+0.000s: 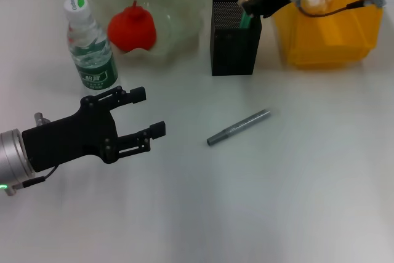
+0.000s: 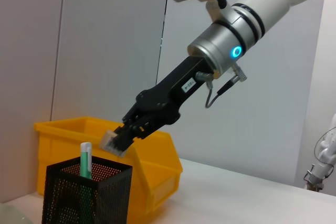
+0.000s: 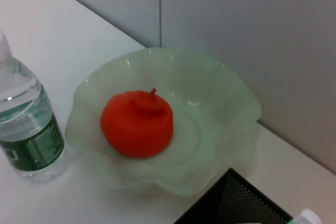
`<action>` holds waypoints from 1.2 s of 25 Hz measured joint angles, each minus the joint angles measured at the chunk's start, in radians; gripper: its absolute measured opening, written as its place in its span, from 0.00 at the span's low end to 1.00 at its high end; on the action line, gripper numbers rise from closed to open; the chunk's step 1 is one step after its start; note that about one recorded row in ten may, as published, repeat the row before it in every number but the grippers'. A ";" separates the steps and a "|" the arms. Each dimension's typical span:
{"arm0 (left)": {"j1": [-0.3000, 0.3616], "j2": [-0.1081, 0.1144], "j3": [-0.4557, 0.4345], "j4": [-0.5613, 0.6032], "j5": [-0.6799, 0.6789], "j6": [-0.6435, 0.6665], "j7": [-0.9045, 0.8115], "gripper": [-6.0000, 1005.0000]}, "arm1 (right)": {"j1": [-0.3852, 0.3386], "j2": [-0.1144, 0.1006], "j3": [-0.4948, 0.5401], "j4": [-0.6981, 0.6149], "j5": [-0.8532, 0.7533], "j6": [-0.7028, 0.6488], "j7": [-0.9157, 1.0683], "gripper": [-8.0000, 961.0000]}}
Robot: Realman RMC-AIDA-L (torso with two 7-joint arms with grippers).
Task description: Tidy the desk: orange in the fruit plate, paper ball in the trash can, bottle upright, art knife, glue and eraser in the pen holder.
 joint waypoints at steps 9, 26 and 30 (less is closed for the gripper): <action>0.003 0.000 0.000 0.000 0.000 0.013 0.003 0.79 | 0.029 0.004 -0.016 0.075 0.012 0.077 0.000 0.21; 0.003 0.003 0.000 0.000 0.001 0.030 0.009 0.79 | -0.058 -0.029 0.033 -0.172 0.221 -0.383 -0.148 0.59; 0.000 0.003 0.000 0.000 0.002 0.034 0.007 0.79 | -0.047 -0.032 0.024 -0.159 0.119 -0.450 -0.226 0.60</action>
